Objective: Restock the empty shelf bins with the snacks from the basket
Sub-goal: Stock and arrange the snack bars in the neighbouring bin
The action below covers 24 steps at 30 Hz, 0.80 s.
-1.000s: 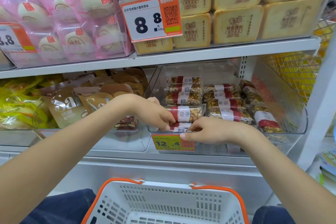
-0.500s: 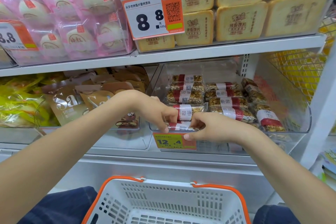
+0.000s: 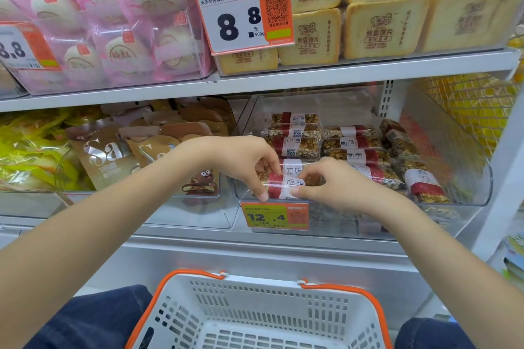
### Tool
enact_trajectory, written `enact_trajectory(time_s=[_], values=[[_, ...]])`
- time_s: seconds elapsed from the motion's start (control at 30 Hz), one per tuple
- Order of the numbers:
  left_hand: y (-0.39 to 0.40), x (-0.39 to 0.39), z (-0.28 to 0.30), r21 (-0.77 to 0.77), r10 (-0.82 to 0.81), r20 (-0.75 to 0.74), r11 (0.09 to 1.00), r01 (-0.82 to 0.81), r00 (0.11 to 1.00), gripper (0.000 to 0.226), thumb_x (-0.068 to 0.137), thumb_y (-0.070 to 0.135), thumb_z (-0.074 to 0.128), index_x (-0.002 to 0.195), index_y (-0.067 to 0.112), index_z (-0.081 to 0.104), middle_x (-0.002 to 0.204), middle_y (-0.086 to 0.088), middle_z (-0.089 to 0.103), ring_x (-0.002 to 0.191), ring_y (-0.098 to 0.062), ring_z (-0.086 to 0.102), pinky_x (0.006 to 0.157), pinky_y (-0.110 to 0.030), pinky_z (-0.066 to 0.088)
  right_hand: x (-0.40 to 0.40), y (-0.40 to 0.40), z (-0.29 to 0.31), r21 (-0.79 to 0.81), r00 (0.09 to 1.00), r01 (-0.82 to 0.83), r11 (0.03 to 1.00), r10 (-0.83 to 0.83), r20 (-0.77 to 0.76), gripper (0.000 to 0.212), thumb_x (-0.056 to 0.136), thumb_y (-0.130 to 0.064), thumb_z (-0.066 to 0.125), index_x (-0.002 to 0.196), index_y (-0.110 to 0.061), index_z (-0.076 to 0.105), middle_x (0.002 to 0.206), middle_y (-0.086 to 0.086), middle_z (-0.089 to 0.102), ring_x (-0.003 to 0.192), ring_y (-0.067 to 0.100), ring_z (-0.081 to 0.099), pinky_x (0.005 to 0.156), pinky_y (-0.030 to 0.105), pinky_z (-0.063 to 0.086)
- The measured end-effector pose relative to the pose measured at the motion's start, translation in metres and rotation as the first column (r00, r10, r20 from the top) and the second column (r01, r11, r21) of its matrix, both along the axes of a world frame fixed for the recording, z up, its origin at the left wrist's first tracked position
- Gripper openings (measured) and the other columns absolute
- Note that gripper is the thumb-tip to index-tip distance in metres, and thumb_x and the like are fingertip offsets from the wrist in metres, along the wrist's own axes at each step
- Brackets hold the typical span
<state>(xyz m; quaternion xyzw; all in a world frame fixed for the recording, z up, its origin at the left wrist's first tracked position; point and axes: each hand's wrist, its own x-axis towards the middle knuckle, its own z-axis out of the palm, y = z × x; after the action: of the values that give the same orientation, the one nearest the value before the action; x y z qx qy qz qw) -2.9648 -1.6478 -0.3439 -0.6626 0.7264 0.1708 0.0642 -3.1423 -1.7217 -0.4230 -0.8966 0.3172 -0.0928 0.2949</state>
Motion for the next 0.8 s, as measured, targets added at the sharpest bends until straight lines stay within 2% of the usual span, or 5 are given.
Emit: enact_trajectory(time_s=[0.17,0.33,0.53,0.7,0.8], values=[[-0.009,0.000,-0.016,-0.146,-0.047,0.226,0.986,0.082,0.973,0.048,0.070,0.039,0.079,0.111,0.030,0.058,0.106,0.012,0.060,0.093,-0.007,0.051,0.076,-0.028,0.045,0.003,-0.003,0.007,-0.046,0.994,0.096,0.994,-0.094,0.057,0.024,0.083,-0.042,0.068,0.095,-0.022,0.062,0.086,-0.009,0.060,0.081,0.012,0.058,0.070,0.029,0.049],[-0.006,0.006,-0.023,-0.294,-0.029,0.288,0.948,0.117,0.957,0.051,0.078,0.043,0.071,0.123,0.030,0.052,0.112,0.008,0.062,0.101,-0.015,0.055,0.076,-0.029,0.044,-0.001,-0.001,0.012,-0.135,0.995,0.061,0.989,-0.071,-0.073,0.069,0.073,-0.050,0.074,0.134,-0.035,0.045,0.129,-0.004,0.042,0.117,0.018,0.045,0.095,0.037,0.045],[0.003,0.005,-0.030,-0.353,-0.053,0.399,0.913,0.206,0.915,0.050,0.087,0.043,0.059,0.131,0.024,0.047,0.056,0.012,0.035,0.066,-0.015,0.045,0.070,-0.033,0.049,0.003,-0.009,0.011,-0.264,0.948,-0.003,0.964,-0.081,-0.308,0.090,0.075,-0.078,0.047,0.149,-0.041,0.013,0.158,-0.012,0.012,0.144,0.023,0.013,0.112,0.047,0.023],[0.004,0.007,-0.029,-0.369,-0.046,0.345,0.912,0.181,0.937,0.049,0.081,0.043,0.063,0.124,0.021,0.056,0.054,0.014,0.035,0.060,-0.011,0.041,0.063,-0.025,0.037,0.001,-0.017,0.012,-0.284,0.911,-0.023,0.959,-0.097,-0.401,0.098,0.063,-0.090,0.037,0.147,-0.049,0.010,0.160,-0.010,0.003,0.145,0.028,0.005,0.112,0.051,0.014],[0.002,0.007,-0.029,-0.353,-0.093,0.351,0.909,0.223,0.932,0.043,0.077,0.048,0.062,0.109,0.019,0.065,0.063,0.008,0.053,0.070,-0.018,0.054,0.068,-0.028,0.045,0.001,-0.019,0.012,-0.127,0.946,0.023,0.992,-0.063,-0.319,0.088,0.065,-0.087,0.011,0.144,-0.050,0.020,0.159,-0.011,0.005,0.145,0.028,0.004,0.112,0.054,0.008]])
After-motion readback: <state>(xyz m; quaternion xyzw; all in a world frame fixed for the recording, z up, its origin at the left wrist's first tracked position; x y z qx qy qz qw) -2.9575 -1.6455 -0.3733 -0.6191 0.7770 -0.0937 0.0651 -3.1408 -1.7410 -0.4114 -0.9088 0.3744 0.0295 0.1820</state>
